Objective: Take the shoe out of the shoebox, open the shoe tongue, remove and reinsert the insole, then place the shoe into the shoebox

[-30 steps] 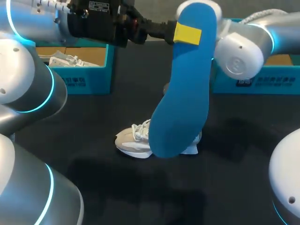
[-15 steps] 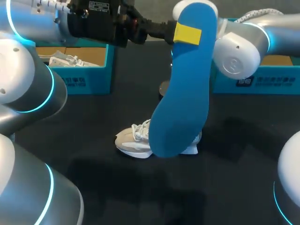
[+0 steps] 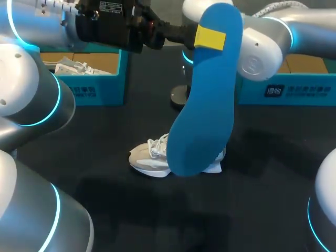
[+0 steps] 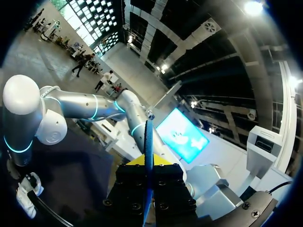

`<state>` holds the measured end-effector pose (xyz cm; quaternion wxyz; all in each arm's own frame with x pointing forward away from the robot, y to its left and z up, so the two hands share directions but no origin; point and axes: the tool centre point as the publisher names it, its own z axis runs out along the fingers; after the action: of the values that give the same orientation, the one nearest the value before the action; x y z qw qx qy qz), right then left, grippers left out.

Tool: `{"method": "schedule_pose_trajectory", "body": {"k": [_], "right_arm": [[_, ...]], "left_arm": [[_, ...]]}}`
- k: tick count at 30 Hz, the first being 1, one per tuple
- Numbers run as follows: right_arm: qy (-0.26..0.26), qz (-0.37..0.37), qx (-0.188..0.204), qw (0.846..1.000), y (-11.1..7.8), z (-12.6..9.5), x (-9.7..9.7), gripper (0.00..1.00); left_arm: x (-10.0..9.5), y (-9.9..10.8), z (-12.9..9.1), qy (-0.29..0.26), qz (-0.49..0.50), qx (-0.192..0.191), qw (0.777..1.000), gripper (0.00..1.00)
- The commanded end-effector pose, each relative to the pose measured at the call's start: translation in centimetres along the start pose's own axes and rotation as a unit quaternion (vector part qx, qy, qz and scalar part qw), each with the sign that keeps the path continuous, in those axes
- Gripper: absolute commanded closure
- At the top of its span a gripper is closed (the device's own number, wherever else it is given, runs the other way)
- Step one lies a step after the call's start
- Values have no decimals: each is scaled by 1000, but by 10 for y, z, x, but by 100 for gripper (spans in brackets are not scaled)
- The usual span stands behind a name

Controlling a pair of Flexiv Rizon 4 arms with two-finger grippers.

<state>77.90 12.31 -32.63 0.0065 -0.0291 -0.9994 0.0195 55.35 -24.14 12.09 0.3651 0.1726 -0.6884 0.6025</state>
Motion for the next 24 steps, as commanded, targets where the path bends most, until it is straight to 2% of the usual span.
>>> {"method": "schedule_pose_trajectory", "body": {"k": [1,15,24], "right_arm": [[2,-2,9,1000,11,4,-4,0],[-14,-16,-6,1000,23,33,-7,0],[-15,-25,-15,999,31,53,-17,0]], "left_arm": [[0,2,0,0,0,2,1000,100],[0,2,0,0,0,2,1000,100],[0,2,0,0,0,2,1000,100]]}}
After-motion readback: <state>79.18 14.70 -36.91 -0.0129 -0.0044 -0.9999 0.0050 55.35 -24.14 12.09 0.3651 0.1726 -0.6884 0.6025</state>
